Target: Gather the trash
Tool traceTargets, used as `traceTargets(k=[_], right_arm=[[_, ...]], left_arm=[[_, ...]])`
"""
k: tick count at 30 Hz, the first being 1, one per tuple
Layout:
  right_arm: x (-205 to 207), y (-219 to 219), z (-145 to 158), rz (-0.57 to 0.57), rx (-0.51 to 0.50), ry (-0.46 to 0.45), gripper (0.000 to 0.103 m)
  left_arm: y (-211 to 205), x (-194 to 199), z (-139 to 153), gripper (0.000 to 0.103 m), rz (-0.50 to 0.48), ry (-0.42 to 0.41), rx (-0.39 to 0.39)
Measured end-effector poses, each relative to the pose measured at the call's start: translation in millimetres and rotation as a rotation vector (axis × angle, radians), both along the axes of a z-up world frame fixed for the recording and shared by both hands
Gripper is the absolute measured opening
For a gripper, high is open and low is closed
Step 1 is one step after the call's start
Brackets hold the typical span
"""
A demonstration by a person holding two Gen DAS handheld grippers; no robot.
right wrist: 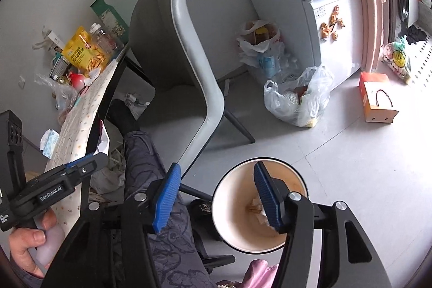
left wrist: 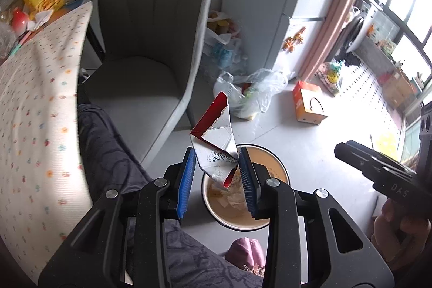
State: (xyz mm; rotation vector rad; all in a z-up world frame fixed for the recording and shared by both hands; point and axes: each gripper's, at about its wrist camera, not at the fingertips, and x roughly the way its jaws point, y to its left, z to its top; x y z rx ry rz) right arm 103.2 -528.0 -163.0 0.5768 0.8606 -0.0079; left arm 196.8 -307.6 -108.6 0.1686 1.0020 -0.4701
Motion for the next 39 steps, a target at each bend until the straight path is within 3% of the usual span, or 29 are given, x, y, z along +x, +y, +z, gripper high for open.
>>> traceTargets(k=[7, 9, 11, 12, 21, 35, 39], right_arm=[[-12.3, -20.8, 6.0, -0.048, 0.002, -0.009, 0.056], [-16.9, -27.8, 7.3, -0.067, 0.003, -0.011, 0.056], [-21.2, -33.2, 9.0, -0.082, 0.001, -0.013, 0.056], [-23.4, -35.9, 10.2, -0.089, 0.0, -0.014, 0.056], [-25.4, -24.2, 24.1, -0.07, -0.002, -0.037, 0.06], [-29.1, 21.3, 95.4, -0.024, -0.085, -0.151, 0.096], [-31.2, 38.7, 115.6, -0.006, -0.108, -0.176, 0.096]], left_arm=[[-30.4, -6.2, -7.8, 0.039, -0.081, 0.057, -0.008], [-31.4, -8.1, -2.7, 0.077, -0.08, 0.044, -0.038], [-28.6, -12.2, 4.8, 0.092, -0.064, -0.013, -0.039], [-25.5, -13.6, 9.8, 0.094, -0.057, -0.035, -0.032], [11.1, -15.4, 42.3, 0.096, 0.027, -0.071, -0.079], [87.6, -34.1, 97.3, 0.097, 0.15, -0.168, -0.202], [108.6, -45.8, 110.9, 0.097, 0.171, -0.199, -0.232]])
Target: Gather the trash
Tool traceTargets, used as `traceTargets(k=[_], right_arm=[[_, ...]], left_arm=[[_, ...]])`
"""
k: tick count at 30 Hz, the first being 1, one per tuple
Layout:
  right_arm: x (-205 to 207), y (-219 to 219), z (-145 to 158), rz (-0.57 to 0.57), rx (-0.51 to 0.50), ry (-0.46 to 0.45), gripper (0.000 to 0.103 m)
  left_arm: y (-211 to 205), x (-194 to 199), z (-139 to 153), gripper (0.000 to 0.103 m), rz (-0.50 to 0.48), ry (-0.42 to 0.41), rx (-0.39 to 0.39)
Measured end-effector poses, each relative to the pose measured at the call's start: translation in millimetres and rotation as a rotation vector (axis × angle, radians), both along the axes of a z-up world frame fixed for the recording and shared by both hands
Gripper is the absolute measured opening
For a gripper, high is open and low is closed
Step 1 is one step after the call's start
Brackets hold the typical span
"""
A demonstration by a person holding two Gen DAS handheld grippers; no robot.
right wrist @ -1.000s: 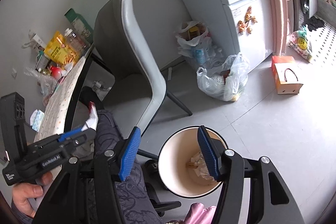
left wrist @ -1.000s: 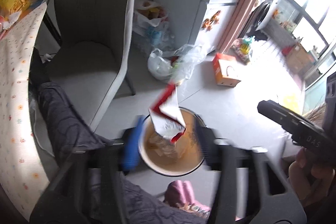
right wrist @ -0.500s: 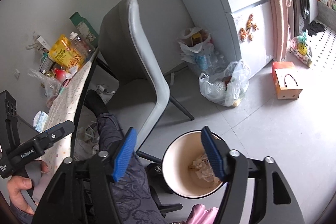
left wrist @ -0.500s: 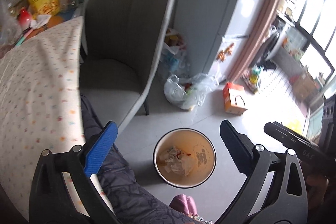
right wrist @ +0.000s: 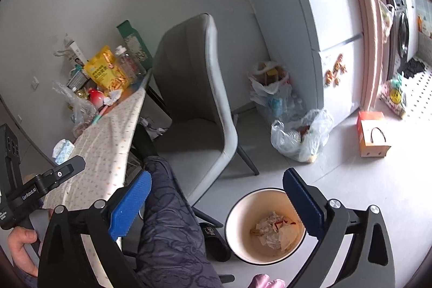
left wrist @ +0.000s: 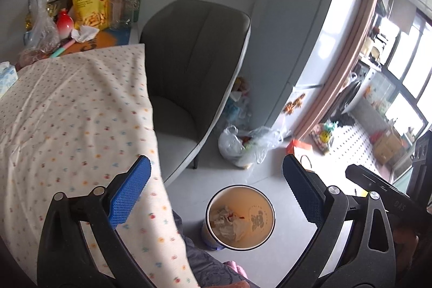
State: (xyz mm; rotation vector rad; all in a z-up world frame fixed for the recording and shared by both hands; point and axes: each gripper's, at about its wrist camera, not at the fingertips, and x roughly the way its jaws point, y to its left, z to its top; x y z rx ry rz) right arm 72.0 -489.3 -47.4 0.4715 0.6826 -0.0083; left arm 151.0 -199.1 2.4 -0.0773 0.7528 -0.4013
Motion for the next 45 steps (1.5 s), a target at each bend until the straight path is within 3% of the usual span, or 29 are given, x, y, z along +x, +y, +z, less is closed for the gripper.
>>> traceTargets(k=[14, 22, 32, 45], right_arm=[[-19.4, 49.6, 60.1, 0.066, -0.075, -0.066, 0.096], [-36.0, 76.4, 86.6, 0.108, -0.11, -0.112, 0.096], [-46.6, 117.6, 106.2, 0.185, -0.153, -0.149, 0.096], [-56.7, 154.1, 118.3, 0.236, -0.188, -0.182, 0.096]], left_arm=[[54.1, -44.4, 49.7, 0.097, 0.063, -0.099, -0.058], [85.3, -76.0, 65.7, 0.097, 0.123, -0.158, -0.031], [130.3, -114.2, 82.6, 0.097, 0.229, -0.224, 0.004], [163.6, -148.2, 97.7, 0.097, 0.296, -0.281, 0.025]])
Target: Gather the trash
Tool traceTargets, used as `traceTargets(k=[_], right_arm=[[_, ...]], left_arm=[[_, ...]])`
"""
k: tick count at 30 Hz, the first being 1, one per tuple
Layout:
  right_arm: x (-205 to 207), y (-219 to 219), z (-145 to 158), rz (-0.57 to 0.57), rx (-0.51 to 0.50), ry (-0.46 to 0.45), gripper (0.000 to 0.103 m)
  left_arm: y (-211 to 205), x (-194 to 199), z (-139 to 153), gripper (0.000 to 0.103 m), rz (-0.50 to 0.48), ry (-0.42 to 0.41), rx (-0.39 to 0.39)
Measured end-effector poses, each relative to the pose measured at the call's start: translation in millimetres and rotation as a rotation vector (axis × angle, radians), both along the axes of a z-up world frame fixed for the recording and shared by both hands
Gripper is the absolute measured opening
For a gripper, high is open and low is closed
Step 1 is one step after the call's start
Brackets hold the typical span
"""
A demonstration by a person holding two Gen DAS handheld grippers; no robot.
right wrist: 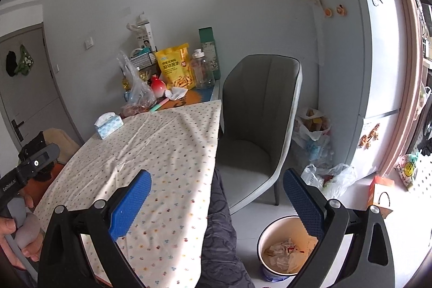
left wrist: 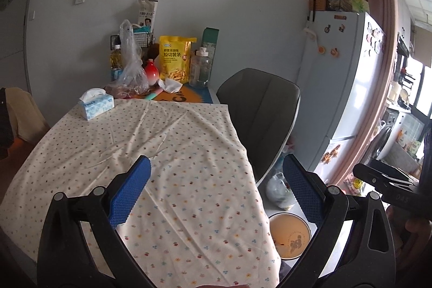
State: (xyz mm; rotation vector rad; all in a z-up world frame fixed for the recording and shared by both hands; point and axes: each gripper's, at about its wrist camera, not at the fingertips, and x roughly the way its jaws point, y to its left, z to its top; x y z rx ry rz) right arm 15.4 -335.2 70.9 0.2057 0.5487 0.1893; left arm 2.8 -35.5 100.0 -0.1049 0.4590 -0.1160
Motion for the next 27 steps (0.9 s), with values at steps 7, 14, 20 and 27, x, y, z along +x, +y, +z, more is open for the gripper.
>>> traceTargets(k=[7, 14, 20, 27], right_arm=[[-2.8, 7.3, 1.8, 0.026, -0.002, -0.008, 0.096], [-3.4, 6.4, -2.1, 0.028, 0.004, -0.005, 0.096], [-2.6, 5.9, -2.6, 0.034, 0.003, -0.008, 0.096], [2.2, 7.2, -9.4, 0.043, 0.015, -0.007, 0.096]], left_arm=[[2.3, -4.2, 0.6, 0.097, 0.01, -0.009, -0.004], [1.6, -4.3, -2.7, 0.097, 0.009, -0.005, -0.008], [-0.7, -2.4, -5.2, 0.097, 0.025, -0.003, -0.012], [1.2, 0.5, -10.8, 0.097, 0.056, 0.004, -0.017]])
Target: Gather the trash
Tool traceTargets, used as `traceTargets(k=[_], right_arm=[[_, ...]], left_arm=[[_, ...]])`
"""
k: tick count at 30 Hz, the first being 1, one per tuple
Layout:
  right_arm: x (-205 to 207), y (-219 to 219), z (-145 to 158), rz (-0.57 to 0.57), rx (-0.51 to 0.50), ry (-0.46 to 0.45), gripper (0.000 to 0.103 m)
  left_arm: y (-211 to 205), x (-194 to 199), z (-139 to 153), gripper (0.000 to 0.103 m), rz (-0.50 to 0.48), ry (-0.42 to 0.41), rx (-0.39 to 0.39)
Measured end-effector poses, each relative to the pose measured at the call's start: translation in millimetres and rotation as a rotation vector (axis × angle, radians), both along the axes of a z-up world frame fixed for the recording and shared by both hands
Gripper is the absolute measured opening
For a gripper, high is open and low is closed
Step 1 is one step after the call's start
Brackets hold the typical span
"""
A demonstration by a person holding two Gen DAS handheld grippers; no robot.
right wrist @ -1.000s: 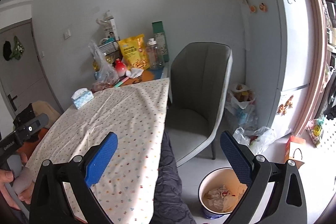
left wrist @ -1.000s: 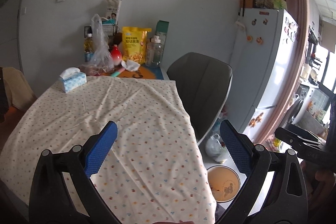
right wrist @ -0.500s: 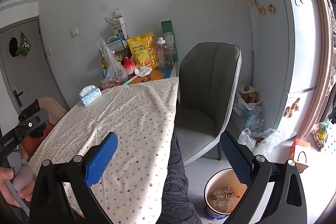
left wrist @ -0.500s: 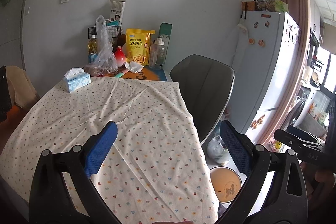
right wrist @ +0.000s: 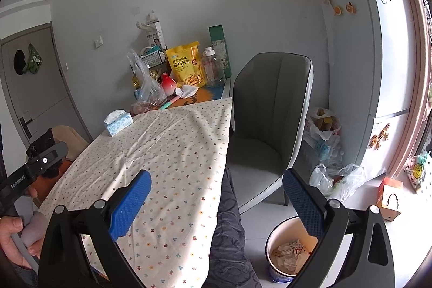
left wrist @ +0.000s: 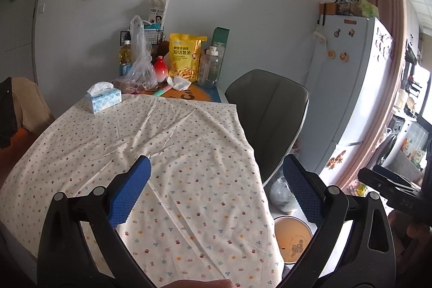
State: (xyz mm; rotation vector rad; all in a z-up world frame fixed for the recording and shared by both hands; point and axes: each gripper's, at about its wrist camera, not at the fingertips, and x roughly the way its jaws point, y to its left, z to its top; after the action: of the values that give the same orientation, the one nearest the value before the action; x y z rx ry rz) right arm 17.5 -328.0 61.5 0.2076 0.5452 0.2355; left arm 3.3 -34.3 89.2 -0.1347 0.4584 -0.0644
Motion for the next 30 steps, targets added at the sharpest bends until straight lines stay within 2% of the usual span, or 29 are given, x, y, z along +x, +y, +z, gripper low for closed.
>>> traceTargets(k=[11, 15, 30], right_arm=[[3.2, 10.8, -2.5, 0.016, -0.008, 0.005, 0.096], [3.2, 12.5, -1.9, 0.015, -0.01, 0.001, 0.096], [-1.2, 17.1, 0.8, 0.022, -0.016, -0.003, 0.096]], left_arm=[[9.6, -8.5, 1.0, 0.097, 0.016, -0.011, -0.006], [4.9, -9.6, 1.5, 0.097, 0.01, -0.017, 0.028], [8.9, -11.2, 1.0, 0.097, 0.011, -0.013, 0.002]])
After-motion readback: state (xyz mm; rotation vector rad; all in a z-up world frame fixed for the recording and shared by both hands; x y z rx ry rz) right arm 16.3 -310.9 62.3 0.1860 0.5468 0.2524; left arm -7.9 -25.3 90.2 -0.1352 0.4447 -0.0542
